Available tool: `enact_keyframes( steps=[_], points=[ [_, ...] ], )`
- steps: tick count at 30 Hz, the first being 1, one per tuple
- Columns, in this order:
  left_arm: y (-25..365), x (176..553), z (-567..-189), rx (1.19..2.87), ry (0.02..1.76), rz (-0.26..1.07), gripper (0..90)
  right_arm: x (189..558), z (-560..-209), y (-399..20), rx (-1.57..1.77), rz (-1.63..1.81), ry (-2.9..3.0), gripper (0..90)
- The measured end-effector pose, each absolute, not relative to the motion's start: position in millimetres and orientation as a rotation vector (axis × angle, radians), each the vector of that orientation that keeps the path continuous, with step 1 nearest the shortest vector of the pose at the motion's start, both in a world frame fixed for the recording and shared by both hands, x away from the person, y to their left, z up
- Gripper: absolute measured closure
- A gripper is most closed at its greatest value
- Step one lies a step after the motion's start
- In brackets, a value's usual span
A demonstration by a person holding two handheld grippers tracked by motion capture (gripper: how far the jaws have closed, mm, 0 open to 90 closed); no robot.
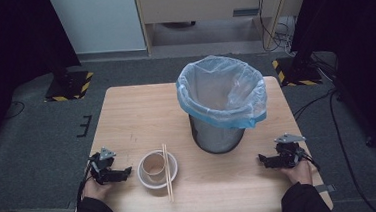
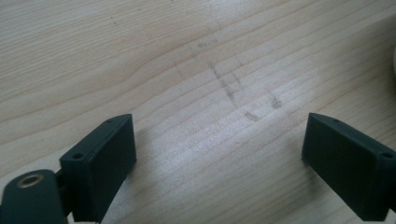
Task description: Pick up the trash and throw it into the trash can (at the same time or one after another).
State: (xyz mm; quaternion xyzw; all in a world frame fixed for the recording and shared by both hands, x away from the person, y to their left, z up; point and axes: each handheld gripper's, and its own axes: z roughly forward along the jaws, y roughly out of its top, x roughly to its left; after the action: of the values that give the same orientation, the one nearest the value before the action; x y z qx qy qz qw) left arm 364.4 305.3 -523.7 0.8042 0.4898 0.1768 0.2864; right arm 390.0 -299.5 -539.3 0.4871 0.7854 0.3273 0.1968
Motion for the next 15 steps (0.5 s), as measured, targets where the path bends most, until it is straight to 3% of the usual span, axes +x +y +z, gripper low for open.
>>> enact_keyframes(
  steps=[5,15],
  points=[
    [302,362,-512,2.119,1.308,0.530,11.0,389,-539,-300,1.367,0.916,2.201,0.5],
    [302,354,-476,1.882,1.321,0.634,10.2,386,-539,-300,1.362,0.913,2.199,0.4]
  ],
)
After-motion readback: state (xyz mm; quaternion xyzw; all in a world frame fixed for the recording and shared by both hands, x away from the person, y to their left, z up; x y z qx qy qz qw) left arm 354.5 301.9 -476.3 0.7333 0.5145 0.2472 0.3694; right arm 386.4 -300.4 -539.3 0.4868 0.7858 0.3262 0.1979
